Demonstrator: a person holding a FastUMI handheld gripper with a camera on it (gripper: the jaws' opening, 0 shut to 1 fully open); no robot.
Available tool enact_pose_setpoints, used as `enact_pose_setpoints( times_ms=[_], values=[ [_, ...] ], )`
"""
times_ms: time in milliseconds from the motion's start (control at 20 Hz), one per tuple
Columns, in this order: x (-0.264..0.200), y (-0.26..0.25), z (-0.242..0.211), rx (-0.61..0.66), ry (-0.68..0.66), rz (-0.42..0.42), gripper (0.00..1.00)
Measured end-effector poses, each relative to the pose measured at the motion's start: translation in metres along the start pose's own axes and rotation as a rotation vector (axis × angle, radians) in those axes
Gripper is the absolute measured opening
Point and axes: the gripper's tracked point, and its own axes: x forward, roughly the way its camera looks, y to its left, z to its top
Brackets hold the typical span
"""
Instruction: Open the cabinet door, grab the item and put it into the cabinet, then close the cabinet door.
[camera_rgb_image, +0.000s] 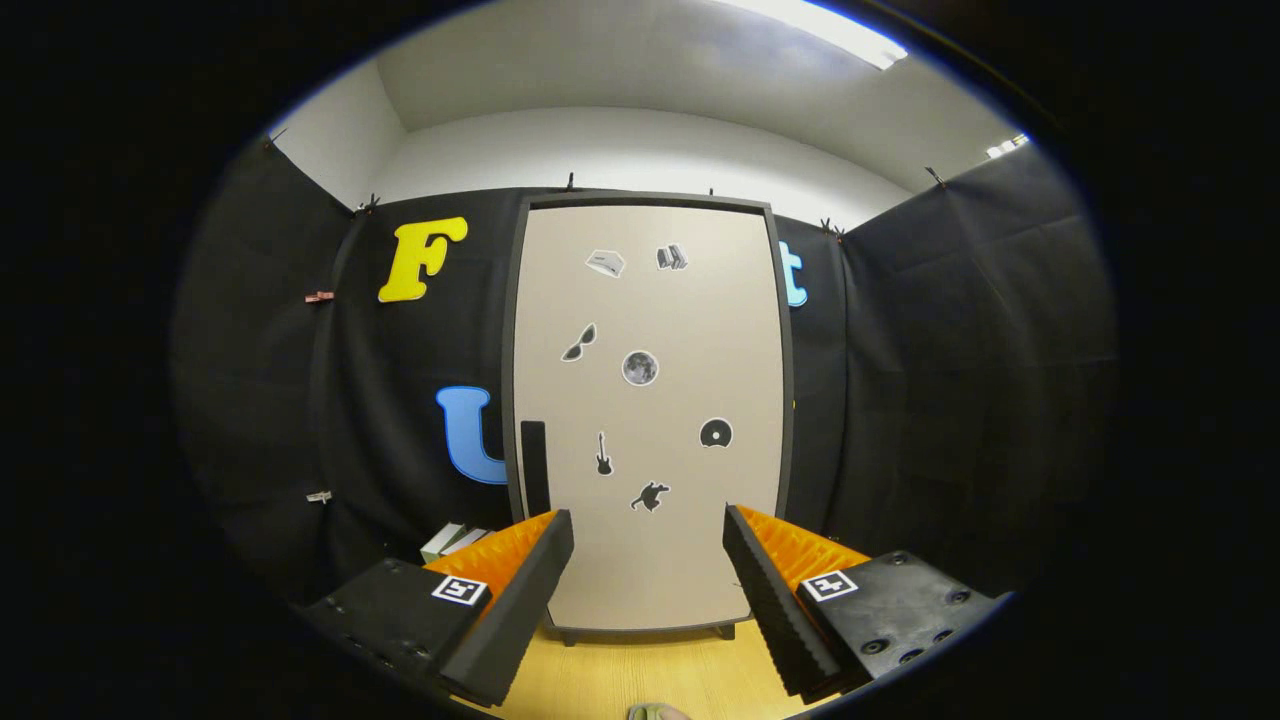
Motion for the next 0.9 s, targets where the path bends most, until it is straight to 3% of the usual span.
enact_pose_setpoints(
  times_ms=[500, 900],
  values=[
    [0.001, -0.002, 0.003, 0.001, -0.012, -0.009, 0.98],
    [0.032, 0.049, -0.001, 0.019, -0.028, 0.089, 0.98]
  ],
)
